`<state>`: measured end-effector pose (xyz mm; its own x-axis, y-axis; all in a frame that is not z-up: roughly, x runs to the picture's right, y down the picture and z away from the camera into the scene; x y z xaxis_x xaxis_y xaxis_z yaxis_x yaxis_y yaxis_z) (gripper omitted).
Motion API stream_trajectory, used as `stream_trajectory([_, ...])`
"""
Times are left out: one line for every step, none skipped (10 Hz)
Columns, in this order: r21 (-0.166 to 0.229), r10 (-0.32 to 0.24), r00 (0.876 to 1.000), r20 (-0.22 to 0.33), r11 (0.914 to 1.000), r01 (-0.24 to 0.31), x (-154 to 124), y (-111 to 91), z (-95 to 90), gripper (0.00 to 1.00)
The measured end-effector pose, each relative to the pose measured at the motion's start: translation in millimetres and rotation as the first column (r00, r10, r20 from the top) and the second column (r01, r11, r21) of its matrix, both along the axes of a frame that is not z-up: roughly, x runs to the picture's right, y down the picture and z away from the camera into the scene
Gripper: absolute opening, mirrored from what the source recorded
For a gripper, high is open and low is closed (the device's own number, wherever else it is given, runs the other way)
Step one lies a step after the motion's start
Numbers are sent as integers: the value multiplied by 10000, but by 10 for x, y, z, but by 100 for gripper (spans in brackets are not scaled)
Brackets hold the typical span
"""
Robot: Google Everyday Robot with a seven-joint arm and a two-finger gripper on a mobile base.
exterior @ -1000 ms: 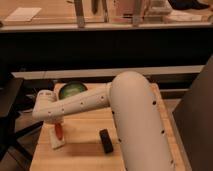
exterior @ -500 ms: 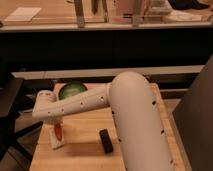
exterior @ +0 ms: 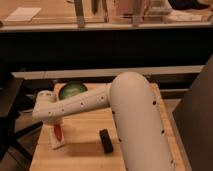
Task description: Place the pepper on the white sponge
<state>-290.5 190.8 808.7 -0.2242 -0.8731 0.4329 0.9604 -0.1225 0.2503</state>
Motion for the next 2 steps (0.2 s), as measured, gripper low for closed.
stream_trajectory([-16, 2, 10000, 35, 10000, -2, -6, 4, -2, 11])
stream_trajectory([-27, 4, 10000, 56, 10000, -4, -10, 6, -3, 11])
